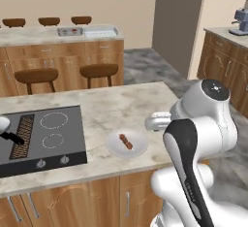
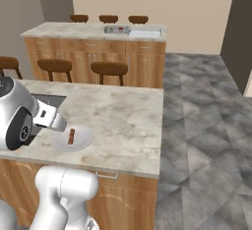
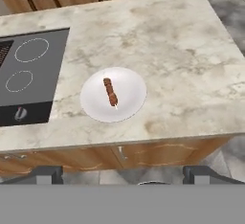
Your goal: Place the cold items (kiwi and tomato) from the fridge in one tupperware on the dining counter. Place the warm items (hot dog and kebab skewer) in the stove area in another tupperware.
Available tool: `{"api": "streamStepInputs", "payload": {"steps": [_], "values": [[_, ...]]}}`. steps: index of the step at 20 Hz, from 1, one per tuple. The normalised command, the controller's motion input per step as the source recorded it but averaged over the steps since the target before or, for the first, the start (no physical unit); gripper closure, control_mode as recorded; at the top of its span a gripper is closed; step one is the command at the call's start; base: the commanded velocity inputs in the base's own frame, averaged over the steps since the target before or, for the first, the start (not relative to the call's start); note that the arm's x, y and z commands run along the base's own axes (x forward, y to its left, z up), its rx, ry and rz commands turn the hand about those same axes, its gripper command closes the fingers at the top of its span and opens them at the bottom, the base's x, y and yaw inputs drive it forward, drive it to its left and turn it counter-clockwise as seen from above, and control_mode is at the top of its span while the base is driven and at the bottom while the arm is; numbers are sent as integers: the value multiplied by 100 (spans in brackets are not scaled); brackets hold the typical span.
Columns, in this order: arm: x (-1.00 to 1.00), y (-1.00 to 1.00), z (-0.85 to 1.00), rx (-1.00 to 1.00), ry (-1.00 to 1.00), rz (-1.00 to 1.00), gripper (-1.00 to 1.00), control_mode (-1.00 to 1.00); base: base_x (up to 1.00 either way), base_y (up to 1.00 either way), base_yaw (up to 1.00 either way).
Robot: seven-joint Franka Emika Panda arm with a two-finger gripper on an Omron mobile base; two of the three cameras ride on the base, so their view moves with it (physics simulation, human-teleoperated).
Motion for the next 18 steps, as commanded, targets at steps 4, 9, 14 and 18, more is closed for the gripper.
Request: {"api": "streamStepInputs", "payload": {"steps": [4,9,14,18], "values": [[20,6,-39,-6,12,0,-100,-100,10,10,-1],[56,34,-90,-13,41,2,-100,-100,0,0,0],[62,34,-65,-2,11,9,-100,-100,0,0,0],[51,4,-47,0,0,9,-100,-100,0,0,0]]}}
